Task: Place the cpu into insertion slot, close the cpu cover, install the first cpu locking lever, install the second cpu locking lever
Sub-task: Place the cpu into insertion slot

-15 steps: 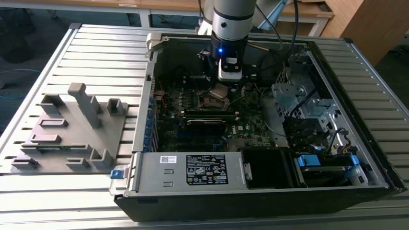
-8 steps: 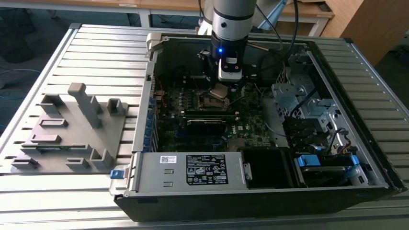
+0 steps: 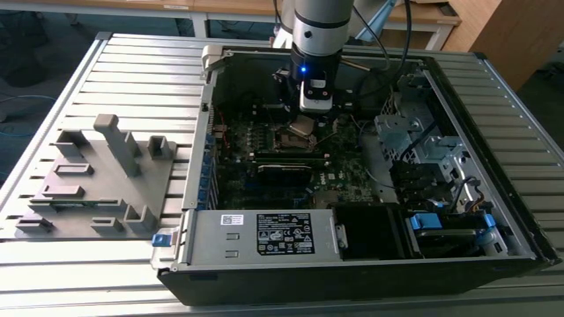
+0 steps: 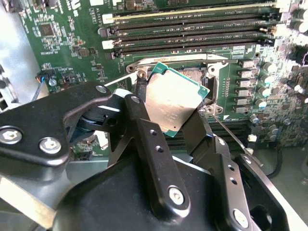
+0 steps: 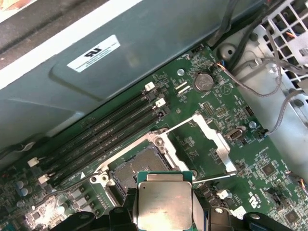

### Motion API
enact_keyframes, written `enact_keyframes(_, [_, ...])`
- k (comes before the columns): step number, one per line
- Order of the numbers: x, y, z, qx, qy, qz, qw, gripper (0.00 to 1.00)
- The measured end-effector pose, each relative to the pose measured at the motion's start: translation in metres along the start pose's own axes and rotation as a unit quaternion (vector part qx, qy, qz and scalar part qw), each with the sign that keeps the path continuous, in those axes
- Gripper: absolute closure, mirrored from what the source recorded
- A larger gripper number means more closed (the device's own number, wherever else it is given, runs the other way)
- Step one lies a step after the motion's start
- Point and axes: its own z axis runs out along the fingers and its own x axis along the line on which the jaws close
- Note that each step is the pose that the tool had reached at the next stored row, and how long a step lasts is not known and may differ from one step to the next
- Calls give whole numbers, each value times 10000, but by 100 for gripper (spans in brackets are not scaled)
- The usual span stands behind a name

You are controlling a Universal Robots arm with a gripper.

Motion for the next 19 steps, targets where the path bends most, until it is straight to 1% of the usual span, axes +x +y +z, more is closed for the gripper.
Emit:
enact_keyframes(2, [0,-1,4,3,-6,168,9999,46])
enact_keyframes(4, [0,-1,8,6,-12,334,9994,46])
enact_keyframes(6, [1,-1,14,8,-18,506,9987,46])
enact_keyframes(8, [0,-1,18,11,-24,684,9977,46])
enact_keyframes(10, [1,-1,24,13,-30,863,9963,46])
enact_keyframes(12, [1,-2,28,16,-36,1040,9946,46])
enact_keyframes(18, [1,-2,41,24,-53,1521,9883,46])
enact_keyframes(19, [1,-2,42,25,-55,1571,9876,46])
